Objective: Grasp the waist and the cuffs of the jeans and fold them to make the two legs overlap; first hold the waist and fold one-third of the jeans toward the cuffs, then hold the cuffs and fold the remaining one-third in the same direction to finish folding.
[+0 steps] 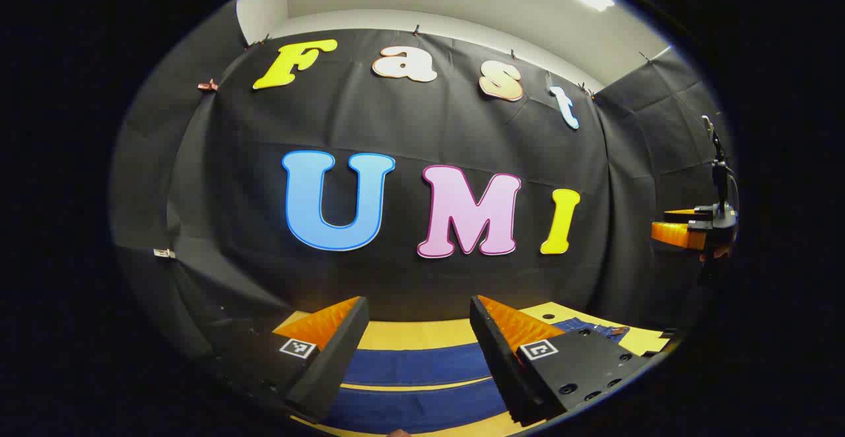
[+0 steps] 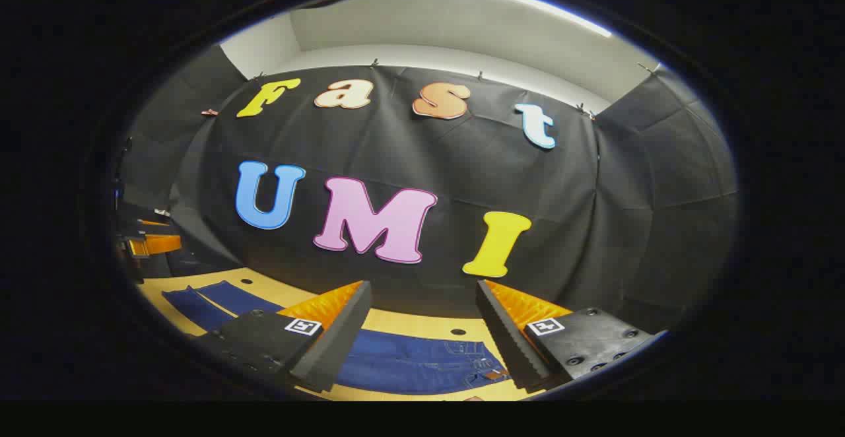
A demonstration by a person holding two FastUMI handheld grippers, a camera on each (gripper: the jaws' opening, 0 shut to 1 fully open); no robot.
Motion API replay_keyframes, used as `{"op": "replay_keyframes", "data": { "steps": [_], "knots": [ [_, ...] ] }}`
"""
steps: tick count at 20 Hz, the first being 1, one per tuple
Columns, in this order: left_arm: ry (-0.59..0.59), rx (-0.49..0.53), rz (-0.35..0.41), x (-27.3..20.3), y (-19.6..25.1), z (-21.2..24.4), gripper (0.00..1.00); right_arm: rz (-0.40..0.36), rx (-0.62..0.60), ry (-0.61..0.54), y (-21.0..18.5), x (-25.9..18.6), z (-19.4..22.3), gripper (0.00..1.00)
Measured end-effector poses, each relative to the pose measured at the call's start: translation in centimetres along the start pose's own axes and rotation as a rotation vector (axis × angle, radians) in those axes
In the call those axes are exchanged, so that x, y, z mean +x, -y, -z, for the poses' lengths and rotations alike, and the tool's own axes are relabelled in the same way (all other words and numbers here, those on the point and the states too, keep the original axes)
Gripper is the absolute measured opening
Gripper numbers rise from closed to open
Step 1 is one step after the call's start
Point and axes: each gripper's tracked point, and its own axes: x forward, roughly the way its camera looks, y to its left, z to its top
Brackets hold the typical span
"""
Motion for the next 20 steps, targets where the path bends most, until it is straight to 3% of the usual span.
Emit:
{"op": "replay_keyframes", "data": {
  "steps": [10,15,20],
  "knots": [
    [0.002,0.064,0.046,0.8,0.8,-1.2,0.96,0.091,0.004,-0.025,2.7,-2.0,0.3,0.97],
    [0.001,0.046,0.015,-0.1,0.6,-2.0,0.96,0.07,0.052,-0.028,1.0,-1.6,0.4,0.99],
    [-0.044,0.068,0.064,-0.9,-0.3,-0.1,0.96,0.034,0.043,-0.038,0.0,-0.8,0.6,0.99]
  ]
}}
